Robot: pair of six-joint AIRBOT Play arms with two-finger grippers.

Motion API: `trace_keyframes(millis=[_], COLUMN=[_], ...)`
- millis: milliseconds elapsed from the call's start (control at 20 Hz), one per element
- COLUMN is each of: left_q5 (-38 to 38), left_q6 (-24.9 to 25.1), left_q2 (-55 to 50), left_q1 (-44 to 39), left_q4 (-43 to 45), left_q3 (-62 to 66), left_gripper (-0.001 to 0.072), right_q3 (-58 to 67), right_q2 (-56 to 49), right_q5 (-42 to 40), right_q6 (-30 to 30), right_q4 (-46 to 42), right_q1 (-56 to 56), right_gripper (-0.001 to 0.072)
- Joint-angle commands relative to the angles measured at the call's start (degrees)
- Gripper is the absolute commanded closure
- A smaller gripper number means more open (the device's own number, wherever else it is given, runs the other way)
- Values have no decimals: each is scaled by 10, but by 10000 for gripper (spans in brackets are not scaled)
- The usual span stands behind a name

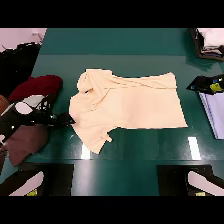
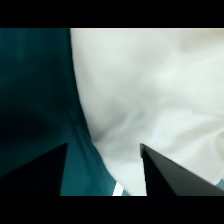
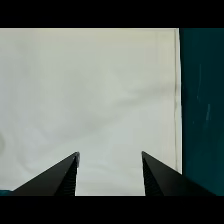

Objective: Fold the shirts.

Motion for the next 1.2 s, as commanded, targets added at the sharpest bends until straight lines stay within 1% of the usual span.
trace_keyframes(millis=[0, 50, 150, 200, 250, 300, 350, 500, 650, 750, 850, 950, 1050, 1100, 1150], left_q5=[34, 37, 67, 82, 87, 85, 78, 48, 46, 51, 50, 49, 50, 50, 49], left_q6=[23, 24, 24, 24, 23, 23, 23, 24, 24, 23, 23, 23, 23, 23, 23], left_q2=[-5, -11, -20, -23, -22, -22, -22, -21, -22, -22, -22, -22, -22, -22, -22], left_q1=[-10, -26, -78, -99, -103, -102, -101, -101, -101, -101, -101, -101, -101, -101, -101], left_q4=[-37, -38, -38, -38, -38, -37, -35, -31, -33, -35, -35, -35, -35, -35, -35], left_q3=[-18, -18, -18, -18, -15, -8, 2, 44, 75, 82, 82, 82, 82, 82, 82], left_gripper=[167, 167, 168, 231, 450, 604, 685, 682, 682, 682, 682, 682, 683, 682, 683], right_q3=[-16, -16, -16, -16, -18, -27, -45, -145, -258, -315, -353, -370, -368, -361, -350], right_q2=[10, 10, 10, 10, 11, 14, 20, 52, 58, 47, 29, 5, -21, -34, -45], right_q5=[0, 1, 7, 16, 23, 33, 36, 33, 29, 10, -17, -46, -67, -76, -80], right_q6=[0, 0, 0, 0, 0, 0, 0, 0, 0, -3, -27, -47, -53, -53, -54], right_q4=[1, 1, 1, -2, -4, -4, -4, -5, 0, 32, 90, 146, 170, 171, 170], right_q1=[0, 0, 0, -1, -5, -17, -34, -111, -206, -254, -280, -282, -267, -252, -234], right_gripper=[262, 262, 262, 262, 262, 262, 262, 261, 256, 256, 258, 261, 264, 307, 381])
